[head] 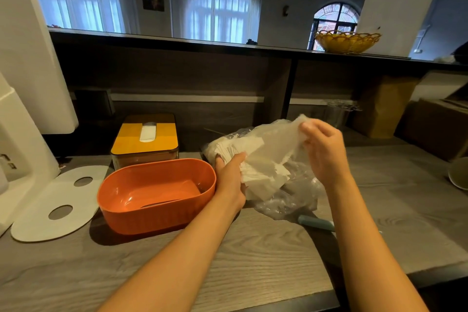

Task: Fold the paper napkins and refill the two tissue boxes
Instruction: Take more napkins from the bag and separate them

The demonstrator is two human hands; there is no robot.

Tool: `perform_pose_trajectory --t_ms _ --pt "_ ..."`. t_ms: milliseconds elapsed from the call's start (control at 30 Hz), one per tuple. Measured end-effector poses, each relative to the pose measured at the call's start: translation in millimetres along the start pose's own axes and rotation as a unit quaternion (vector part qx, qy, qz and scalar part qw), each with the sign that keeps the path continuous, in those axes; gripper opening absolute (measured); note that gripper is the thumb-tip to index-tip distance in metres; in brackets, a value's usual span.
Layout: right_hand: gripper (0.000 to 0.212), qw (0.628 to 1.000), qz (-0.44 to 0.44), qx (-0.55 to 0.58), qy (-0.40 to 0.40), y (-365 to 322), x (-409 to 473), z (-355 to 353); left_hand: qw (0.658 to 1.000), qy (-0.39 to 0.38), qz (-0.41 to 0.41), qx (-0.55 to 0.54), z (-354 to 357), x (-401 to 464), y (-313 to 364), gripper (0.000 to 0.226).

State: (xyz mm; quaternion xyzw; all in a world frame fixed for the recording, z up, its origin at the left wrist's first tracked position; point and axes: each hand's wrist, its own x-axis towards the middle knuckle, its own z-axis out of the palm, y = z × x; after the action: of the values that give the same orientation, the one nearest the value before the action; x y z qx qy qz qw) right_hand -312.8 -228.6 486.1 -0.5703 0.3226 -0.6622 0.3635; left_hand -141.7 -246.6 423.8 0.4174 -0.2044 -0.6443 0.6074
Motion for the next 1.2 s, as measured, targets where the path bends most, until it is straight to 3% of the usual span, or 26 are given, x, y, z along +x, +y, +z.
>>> perform_pose_trajectory --t_ms 100,233,333,567,767,933,1067,1133,1200 --pt "0.015 0.993 0.042 0.108 0.038 -2.2 1.7 -2.8 0.999 -0.028 0.014 0.04 0.6 0.1 -2.9 0.083" --pt "0.023 0.992 0.087 0.089 0.001 0.7 1.2 3.9 0.998 -0.053 0.019 0.034 1.2 -1.5 -5.5 0.074" --pt "0.029 0.988 0.108 0.11 0.001 1.3 1.8 6.4 0.998 -0.051 0.012 0.033 0.2 -0.8 -5.7 0.082" --pt "0.019 0.988 0.071 -0.124 0.056 30.6 1.1 28.5 0.995 -0.083 -0.006 0.058 1.8 -5.6 -7.2 0.073" --pt "0.012 0.978 0.095 -0.169 0.073 43.2 -1.2 36.9 0.994 -0.092 -0.009 0.063 4.2 -9.4 -8.2 0.113" --pt "0.043 0.959 0.092 -0.268 0.033 45.7 1.9 33.7 0.993 -0.091 -0.01 0.069 1.4 -3.6 -6.8 0.094" --pt "0.046 0.968 0.047 -0.243 0.029 30.1 3.3 23.9 0.996 -0.081 -0.041 0.007 -1.1 0.1 -3.4 0.084" --pt "0.036 0.976 0.018 -0.215 -0.033 16.6 2.8 10.0 0.994 -0.083 -0.06 -0.046 -2.8 1.0 -1.7 0.084" --pt "0.029 0.97 0.03 -0.188 -0.152 6.6 0.9 -1.5 0.989 -0.087 -0.078 -0.092 -3.4 -1.7 0.7 0.08"
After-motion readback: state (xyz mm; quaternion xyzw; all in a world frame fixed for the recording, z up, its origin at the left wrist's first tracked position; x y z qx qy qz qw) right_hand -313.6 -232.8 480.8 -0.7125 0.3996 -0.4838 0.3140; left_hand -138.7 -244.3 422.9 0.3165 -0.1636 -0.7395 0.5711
